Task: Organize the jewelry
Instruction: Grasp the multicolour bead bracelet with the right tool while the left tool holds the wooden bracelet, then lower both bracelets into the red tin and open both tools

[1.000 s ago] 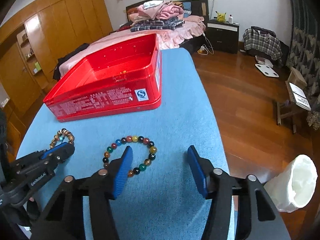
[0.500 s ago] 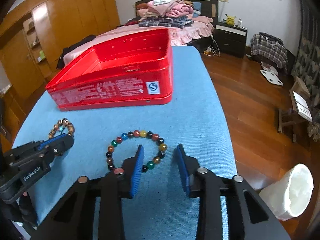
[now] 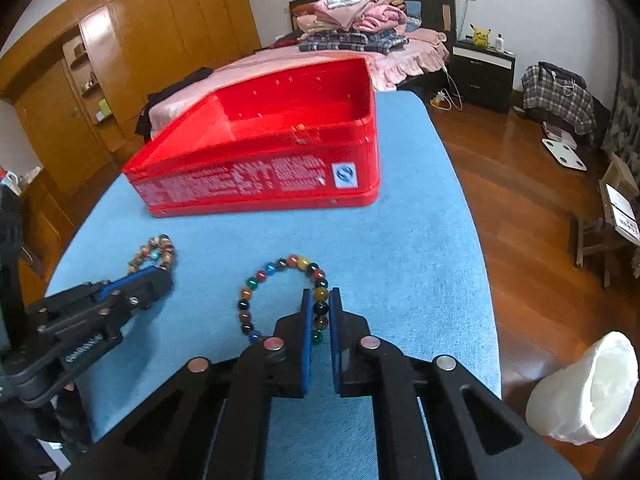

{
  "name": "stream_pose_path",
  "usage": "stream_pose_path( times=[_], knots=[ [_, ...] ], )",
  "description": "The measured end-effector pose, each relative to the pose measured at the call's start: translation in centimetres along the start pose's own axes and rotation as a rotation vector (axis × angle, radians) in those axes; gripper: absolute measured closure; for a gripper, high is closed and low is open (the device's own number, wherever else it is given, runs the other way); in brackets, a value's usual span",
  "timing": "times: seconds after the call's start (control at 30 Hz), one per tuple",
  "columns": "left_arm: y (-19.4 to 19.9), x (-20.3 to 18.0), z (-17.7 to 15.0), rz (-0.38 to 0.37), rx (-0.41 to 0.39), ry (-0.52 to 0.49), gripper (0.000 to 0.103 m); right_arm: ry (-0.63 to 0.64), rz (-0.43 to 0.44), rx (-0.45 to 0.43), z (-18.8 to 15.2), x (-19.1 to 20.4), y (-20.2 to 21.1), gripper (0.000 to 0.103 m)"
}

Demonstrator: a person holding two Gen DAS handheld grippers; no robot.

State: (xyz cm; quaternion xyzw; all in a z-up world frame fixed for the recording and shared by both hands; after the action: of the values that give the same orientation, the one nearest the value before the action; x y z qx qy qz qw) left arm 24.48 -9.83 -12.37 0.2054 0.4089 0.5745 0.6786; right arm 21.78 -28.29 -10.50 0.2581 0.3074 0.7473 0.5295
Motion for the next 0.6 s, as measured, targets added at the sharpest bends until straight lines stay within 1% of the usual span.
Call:
stream_pose_path(
  times=[0.2, 0.6],
  knots=[
    [1.6, -0.2, 0.8, -0.015, -0.035, 0.006, 0.093, 0.037, 0.008, -0.049, 1.8, 1.0, 2.0, 0.095],
    [4.3, -1.0, 3.1, -0.037, -0.106, 0.007, 0.093, 0.063, 0.011, -0.096, 4.0, 2.1, 3.8, 0.095]
  ],
)
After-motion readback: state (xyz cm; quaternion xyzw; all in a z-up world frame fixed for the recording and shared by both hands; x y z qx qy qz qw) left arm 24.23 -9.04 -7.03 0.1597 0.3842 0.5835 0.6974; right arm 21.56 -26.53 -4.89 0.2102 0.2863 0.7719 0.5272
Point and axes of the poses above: each gripper's, at about its wrist camera, not at the fingertips, and y roughly against the way its jaws point, x to its left, z to its top, the point moved 7 cm from there along -y, roughly the way its jaws point, and after that the axes turned 12 degrees about y, right-handed, at the moved point
